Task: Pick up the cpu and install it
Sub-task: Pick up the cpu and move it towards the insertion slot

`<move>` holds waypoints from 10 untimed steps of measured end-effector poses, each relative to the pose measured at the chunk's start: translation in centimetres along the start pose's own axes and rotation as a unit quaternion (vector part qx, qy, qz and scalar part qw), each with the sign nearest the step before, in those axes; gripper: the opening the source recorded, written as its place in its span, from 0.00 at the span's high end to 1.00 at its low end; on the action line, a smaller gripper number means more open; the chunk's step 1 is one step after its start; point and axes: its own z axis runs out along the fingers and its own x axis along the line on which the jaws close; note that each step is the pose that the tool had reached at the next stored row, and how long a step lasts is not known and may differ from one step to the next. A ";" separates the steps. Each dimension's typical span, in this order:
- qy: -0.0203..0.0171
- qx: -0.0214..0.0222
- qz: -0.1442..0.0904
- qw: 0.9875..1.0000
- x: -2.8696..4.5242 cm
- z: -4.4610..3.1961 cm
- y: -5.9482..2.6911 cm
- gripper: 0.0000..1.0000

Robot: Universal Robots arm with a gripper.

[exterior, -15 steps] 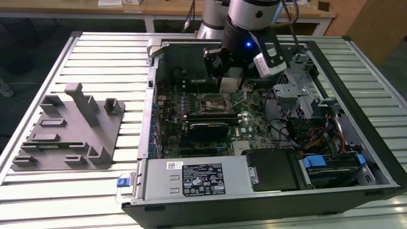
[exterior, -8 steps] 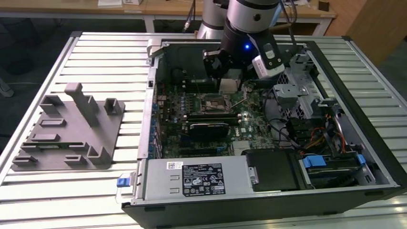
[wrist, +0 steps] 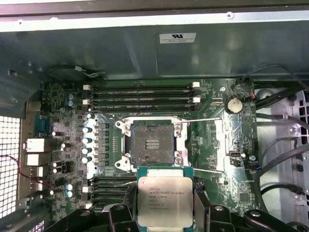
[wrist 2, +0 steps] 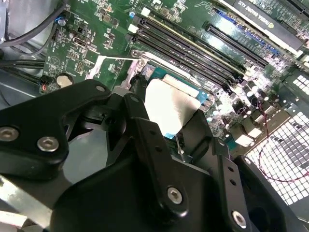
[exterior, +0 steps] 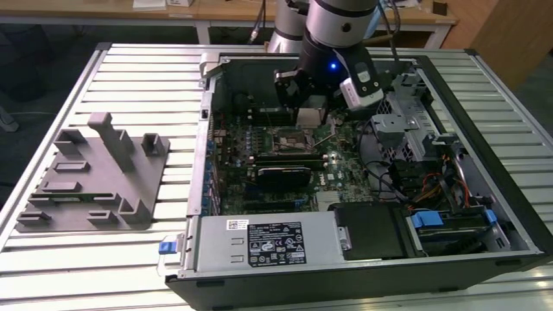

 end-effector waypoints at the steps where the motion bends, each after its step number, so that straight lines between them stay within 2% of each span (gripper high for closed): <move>1: 0.000 0.000 0.000 1.000 0.02 0.07 0.03 0.45; 10: 0.000 0.000 0.000 1.000 0.20 0.81 0.27 0.45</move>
